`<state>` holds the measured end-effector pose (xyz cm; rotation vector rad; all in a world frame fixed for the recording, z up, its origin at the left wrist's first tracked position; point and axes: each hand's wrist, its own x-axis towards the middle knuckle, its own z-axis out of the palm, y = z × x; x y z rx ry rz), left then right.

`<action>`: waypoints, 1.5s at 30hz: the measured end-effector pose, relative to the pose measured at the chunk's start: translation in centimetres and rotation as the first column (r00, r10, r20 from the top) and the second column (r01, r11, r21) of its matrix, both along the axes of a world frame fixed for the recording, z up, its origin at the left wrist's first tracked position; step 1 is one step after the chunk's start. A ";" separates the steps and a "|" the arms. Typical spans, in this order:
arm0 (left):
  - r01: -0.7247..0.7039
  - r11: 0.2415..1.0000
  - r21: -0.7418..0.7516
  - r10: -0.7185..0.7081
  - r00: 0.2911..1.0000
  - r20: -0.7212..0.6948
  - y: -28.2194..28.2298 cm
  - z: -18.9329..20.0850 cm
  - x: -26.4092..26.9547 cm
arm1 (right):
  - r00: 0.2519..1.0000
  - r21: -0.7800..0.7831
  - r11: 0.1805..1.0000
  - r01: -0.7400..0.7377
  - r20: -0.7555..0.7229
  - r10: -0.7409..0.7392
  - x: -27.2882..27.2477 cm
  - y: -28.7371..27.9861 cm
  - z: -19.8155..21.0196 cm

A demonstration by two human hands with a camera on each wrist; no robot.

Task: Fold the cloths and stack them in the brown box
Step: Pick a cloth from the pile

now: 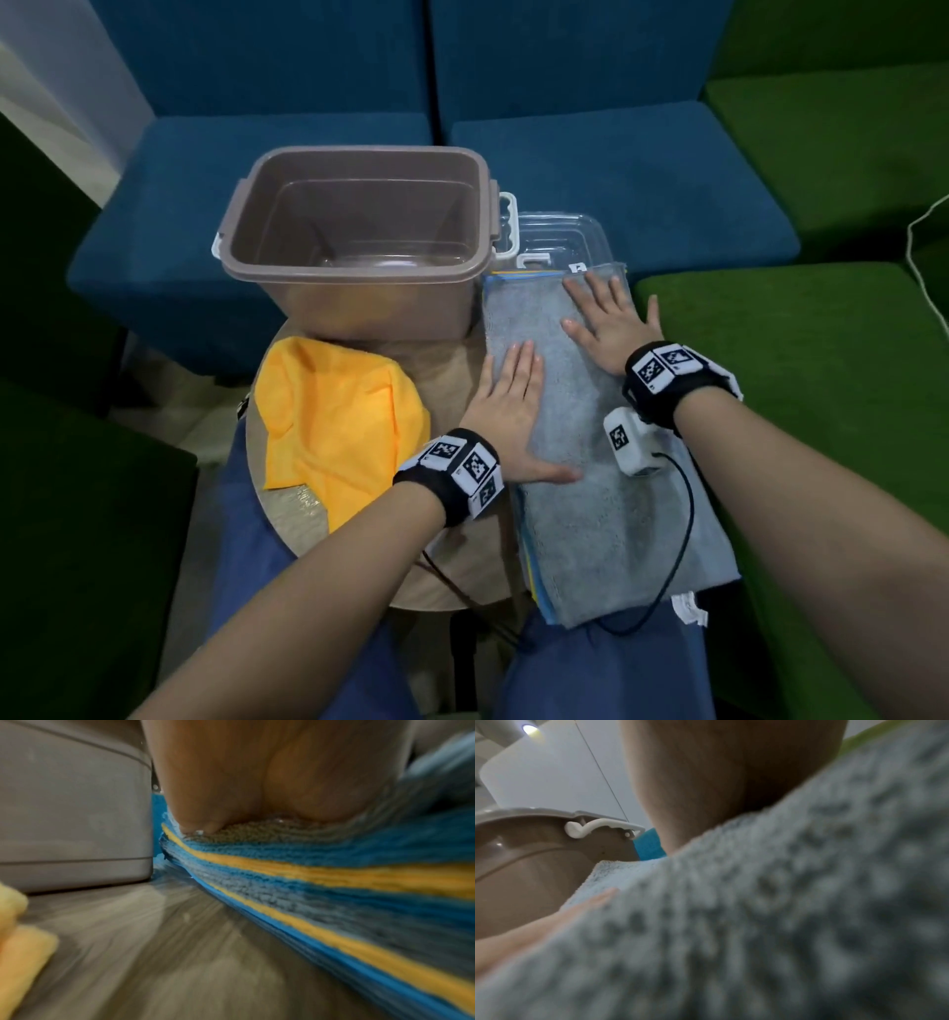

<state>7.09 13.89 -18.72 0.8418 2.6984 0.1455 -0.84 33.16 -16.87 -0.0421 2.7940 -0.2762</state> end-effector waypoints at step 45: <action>0.363 0.932 -0.003 -0.361 0.927 -0.105 0.2 -1.3 9.9 | 0.999 0.041 0.999 -0.015 -0.039 0.016 23.0 3.8 -3.1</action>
